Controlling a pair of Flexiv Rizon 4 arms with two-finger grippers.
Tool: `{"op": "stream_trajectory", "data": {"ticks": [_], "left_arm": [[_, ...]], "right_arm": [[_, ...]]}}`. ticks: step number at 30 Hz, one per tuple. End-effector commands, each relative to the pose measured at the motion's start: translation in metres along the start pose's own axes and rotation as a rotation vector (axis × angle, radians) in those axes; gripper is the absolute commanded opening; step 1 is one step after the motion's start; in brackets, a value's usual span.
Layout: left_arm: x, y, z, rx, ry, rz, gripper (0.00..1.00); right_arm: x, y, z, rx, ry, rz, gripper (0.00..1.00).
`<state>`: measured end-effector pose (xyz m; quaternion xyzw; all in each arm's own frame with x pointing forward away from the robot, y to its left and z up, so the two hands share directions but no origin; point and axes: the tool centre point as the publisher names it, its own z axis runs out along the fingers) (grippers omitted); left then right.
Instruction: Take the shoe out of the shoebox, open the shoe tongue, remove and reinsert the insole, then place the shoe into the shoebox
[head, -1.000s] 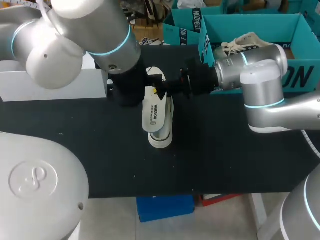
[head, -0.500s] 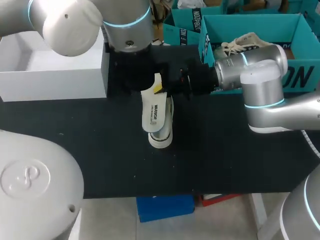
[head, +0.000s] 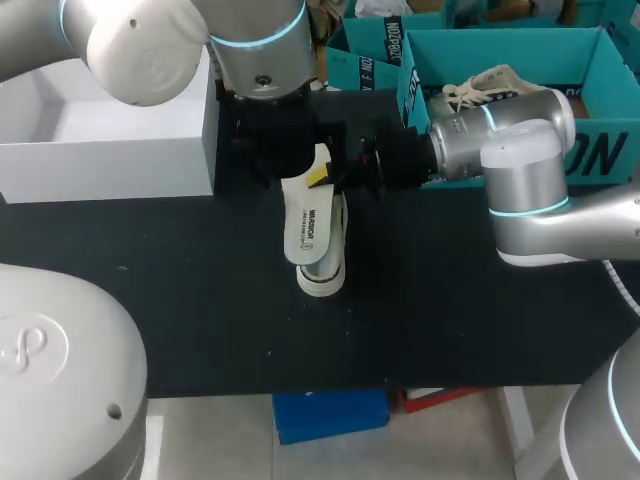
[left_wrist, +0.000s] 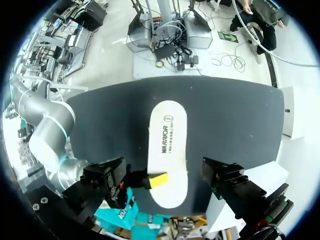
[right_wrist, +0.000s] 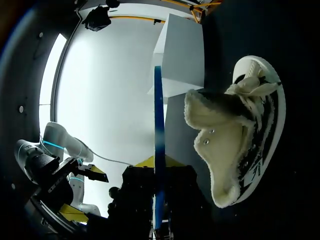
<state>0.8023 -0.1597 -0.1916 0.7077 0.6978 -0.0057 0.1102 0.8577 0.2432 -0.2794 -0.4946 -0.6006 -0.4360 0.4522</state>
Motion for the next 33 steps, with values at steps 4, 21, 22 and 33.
{"op": "stream_trajectory", "data": {"ticks": [4,21,22,33], "left_arm": [[-0.002,0.024,0.009,-0.006,0.033,-0.006,1.0],[0.006,0.093,0.032,0.006,0.052,-0.032,1.0],[0.006,0.093,0.032,0.006,0.052,-0.032,1.0],[0.008,0.147,0.048,0.031,0.025,-0.052,1.0]], "right_arm": [[0.0,0.0,0.001,-0.002,-0.003,0.001,0.0],[0.0,0.0,0.001,-0.002,-0.003,0.001,0.0],[0.0,0.0,0.001,-0.002,-0.003,0.001,0.0],[0.0,0.0,0.001,-0.002,-0.003,0.001,0.0]]}}
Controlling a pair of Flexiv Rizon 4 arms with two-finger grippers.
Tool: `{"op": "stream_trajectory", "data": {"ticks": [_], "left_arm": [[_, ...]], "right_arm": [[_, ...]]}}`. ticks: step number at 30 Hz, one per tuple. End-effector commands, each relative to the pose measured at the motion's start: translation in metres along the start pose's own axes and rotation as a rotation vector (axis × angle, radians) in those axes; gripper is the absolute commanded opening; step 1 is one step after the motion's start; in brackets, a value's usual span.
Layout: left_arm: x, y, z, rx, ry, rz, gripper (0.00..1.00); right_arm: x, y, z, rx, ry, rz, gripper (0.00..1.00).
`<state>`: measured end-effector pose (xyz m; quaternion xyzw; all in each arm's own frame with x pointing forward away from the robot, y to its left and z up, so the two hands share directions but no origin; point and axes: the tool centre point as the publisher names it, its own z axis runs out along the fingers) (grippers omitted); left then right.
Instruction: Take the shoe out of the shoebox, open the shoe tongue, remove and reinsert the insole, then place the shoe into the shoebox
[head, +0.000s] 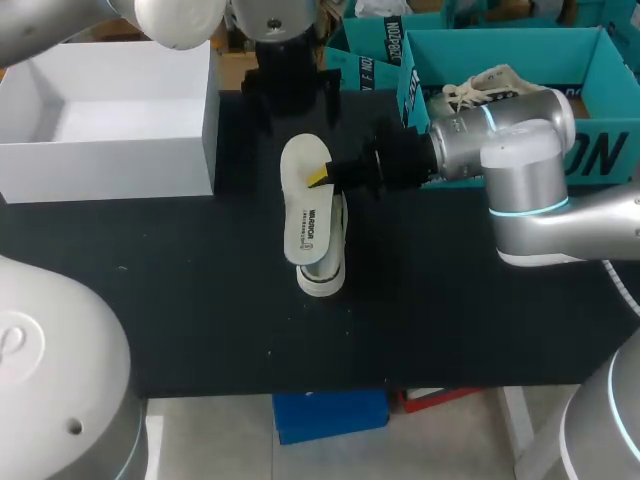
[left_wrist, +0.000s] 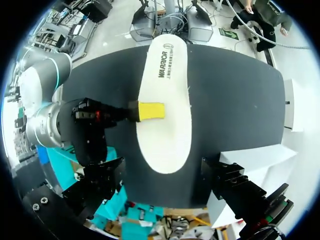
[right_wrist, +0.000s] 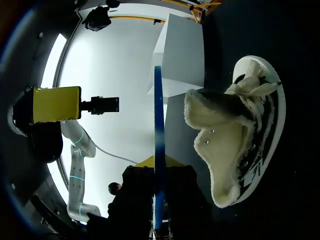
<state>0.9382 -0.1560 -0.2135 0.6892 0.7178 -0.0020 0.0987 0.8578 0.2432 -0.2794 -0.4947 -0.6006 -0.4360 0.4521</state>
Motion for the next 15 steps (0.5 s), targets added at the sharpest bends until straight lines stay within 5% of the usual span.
{"op": "stream_trajectory", "data": {"ticks": [1,15], "left_arm": [[-0.004,0.017,0.008,0.022,0.002,0.001,1.0],[-0.014,0.041,0.015,0.028,-0.008,-0.005,1.0]], "right_arm": [[0.0,0.0,0.001,-0.002,-0.003,0.001,0.0],[0.0,0.0,0.001,-0.002,-0.003,0.001,0.0]]}}
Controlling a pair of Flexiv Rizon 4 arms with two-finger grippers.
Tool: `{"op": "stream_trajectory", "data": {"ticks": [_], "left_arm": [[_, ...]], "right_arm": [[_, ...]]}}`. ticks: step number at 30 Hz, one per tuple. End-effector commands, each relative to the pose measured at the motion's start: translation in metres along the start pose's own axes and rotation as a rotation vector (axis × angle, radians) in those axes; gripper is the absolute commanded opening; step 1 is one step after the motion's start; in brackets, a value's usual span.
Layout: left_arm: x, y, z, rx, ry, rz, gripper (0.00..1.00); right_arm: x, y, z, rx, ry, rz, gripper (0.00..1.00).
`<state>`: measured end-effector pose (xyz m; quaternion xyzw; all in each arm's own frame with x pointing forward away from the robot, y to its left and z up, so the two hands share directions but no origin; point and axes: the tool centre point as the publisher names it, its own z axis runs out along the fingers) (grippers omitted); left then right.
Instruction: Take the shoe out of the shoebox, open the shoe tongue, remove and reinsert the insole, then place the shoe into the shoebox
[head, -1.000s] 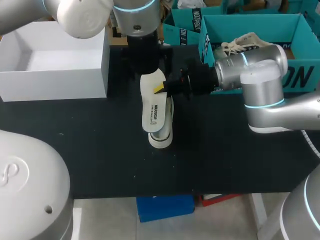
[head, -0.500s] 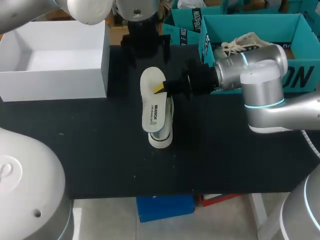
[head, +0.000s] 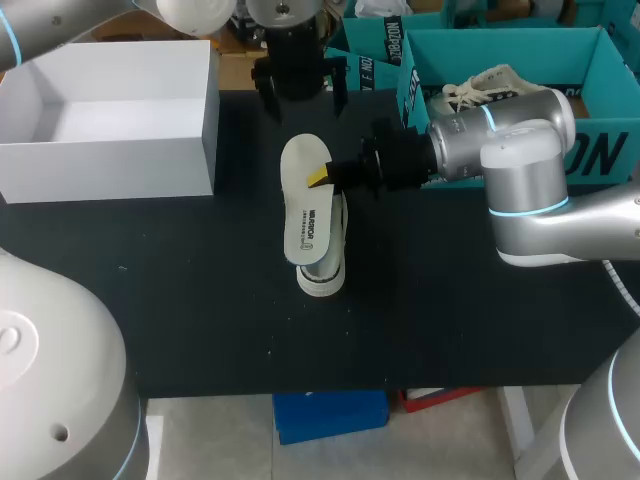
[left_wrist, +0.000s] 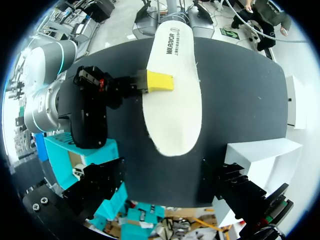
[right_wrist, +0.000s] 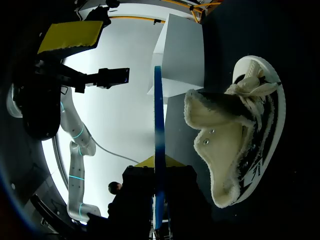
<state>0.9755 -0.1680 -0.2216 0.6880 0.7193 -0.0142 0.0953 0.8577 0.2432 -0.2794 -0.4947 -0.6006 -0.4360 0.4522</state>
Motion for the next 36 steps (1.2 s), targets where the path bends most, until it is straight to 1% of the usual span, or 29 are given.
{"op": "stream_trajectory", "data": {"ticks": [1,6,11,16,24,33,36], "left_arm": [[-0.002,0.006,-0.001,0.004,0.004,0.0,1.0],[-0.002,-0.002,-0.007,-0.005,0.005,0.002,1.0],[0.0,-0.019,-0.013,-0.01,0.004,0.006,1.0],[0.003,-0.041,-0.016,-0.005,0.007,0.003,1.0],[0.007,-0.086,-0.019,0.006,0.017,0.005,1.0],[0.012,-0.128,-0.031,-0.003,0.014,0.007,1.0],[0.014,-0.139,-0.033,-0.004,0.014,0.007,1.0]], "right_arm": [[0.0,0.0,0.001,-0.002,-0.003,0.001,0.0],[0.0,0.0,0.001,-0.002,-0.003,0.001,0.0],[0.0,0.0,0.001,-0.002,-0.003,0.001,0.0],[0.0,0.0,0.001,-0.002,-0.003,0.001,0.0],[0.0,0.0,0.001,-0.002,-0.003,0.001,0.0],[0.0,0.0,0.001,-0.002,-0.003,0.001,0.0],[0.0,0.0,0.001,-0.002,-0.003,0.001,0.0]]}}
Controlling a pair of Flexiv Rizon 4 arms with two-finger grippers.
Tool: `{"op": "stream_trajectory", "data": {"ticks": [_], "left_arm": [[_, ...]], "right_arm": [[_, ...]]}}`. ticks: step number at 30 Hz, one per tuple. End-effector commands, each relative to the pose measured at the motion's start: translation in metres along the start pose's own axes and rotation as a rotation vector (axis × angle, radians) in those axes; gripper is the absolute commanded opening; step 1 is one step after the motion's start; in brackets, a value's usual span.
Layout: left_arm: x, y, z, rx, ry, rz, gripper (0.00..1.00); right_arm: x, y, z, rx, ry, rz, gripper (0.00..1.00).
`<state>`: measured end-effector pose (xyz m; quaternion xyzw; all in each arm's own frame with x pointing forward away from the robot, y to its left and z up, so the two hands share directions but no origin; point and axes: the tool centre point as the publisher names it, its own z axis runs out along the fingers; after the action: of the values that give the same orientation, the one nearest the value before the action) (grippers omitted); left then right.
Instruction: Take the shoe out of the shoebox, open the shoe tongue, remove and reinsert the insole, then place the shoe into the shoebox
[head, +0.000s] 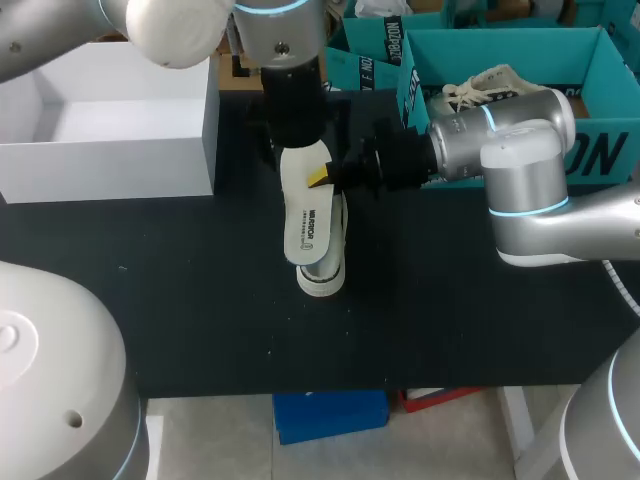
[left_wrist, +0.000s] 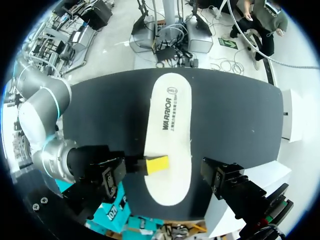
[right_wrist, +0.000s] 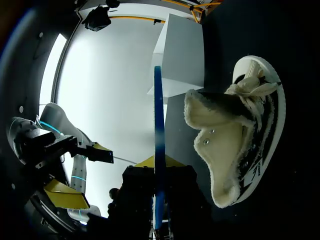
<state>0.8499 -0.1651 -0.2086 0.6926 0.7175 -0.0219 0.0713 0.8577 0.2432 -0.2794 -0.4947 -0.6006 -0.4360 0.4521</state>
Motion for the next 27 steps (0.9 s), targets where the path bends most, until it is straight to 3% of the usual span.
{"op": "stream_trajectory", "data": {"ticks": [1,10,19,23,27], "left_arm": [[0.009,-0.021,-0.004,-0.049,-0.01,-0.001,1.0],[0.012,-0.054,-0.004,-0.049,-0.009,0.007,1.0],[0.017,-0.072,-0.009,-0.057,-0.011,0.018,1.0],[0.022,-0.075,-0.014,-0.021,-0.079,0.027,1.0],[0.037,-0.069,-0.021,0.009,-0.239,0.001,1.0]], "right_arm": [[0.0,0.0,0.001,-0.002,-0.003,0.001,0.0],[0.0,0.0,0.001,-0.002,-0.003,0.001,0.0],[0.0,0.0,0.001,-0.002,-0.003,0.001,0.0],[0.0,0.0,0.001,-0.002,-0.003,0.001,0.0],[0.0,0.0,0.001,-0.002,-0.003,0.001,0.0]]}}
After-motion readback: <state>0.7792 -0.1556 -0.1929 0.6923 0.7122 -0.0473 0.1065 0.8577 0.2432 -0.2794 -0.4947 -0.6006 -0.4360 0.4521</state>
